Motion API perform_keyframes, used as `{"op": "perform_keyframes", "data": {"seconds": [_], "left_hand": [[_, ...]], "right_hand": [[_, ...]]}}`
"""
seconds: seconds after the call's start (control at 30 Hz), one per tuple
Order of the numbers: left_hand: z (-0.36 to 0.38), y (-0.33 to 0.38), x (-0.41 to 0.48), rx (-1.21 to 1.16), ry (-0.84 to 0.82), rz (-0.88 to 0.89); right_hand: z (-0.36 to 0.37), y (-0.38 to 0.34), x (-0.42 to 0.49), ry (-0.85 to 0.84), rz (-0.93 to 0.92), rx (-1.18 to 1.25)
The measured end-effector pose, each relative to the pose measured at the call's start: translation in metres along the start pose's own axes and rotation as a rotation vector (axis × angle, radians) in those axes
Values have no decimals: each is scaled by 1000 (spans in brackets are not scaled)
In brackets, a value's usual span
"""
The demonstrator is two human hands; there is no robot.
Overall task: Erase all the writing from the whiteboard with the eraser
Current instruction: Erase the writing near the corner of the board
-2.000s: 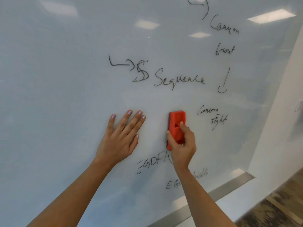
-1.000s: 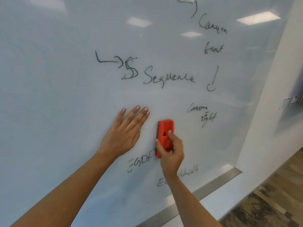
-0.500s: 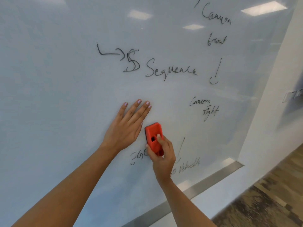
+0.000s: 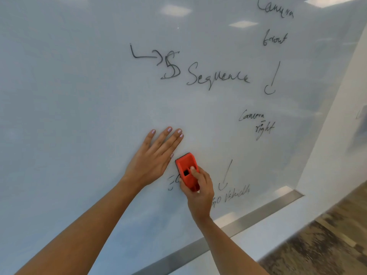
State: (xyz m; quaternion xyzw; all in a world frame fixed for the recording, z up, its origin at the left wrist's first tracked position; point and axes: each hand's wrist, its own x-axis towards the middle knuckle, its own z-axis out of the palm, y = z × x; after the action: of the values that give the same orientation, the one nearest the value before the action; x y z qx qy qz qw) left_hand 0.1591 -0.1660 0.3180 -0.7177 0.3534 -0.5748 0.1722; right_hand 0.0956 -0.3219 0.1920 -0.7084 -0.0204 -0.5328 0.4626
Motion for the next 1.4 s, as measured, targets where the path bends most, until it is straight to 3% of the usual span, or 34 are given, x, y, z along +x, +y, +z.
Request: {"op": "perform_keyframes", "data": {"seconds": [0.2,0.3,0.4,0.47,0.67,0.73,0.9,0.97,1.13,1.4], "left_hand": [[0,2,-1,35,8,-2],[1,2,-1,56,17,2],[1,3,-1,61,19,1],[1,2,-1,53,16,0],[1,3,-1,47,7,-3],[1,4,-1,53,7,-2],[1,4,-2,56,7,-4],[1,4,-2,48,8,-5],[-1,4,-2,54,-2,3],[0,3,-2,51,-17,3]], "right_hand": [[-5,1,13,293,198,64],[8,-2,-8,76,57,-4],[9,8,-34,-203,-208,-167],[-1,20,-34,-266,-282,-218],[-10,21,-8,72,119,-45],[0,16,-13,42,35,-94],[2,31,-47,-328,-424,-344],[-10,40,-40,-314,-415,-348],[-15,34,-16,-125,-169,-259],[-18,56,-30,-368,-607,-504]]}}
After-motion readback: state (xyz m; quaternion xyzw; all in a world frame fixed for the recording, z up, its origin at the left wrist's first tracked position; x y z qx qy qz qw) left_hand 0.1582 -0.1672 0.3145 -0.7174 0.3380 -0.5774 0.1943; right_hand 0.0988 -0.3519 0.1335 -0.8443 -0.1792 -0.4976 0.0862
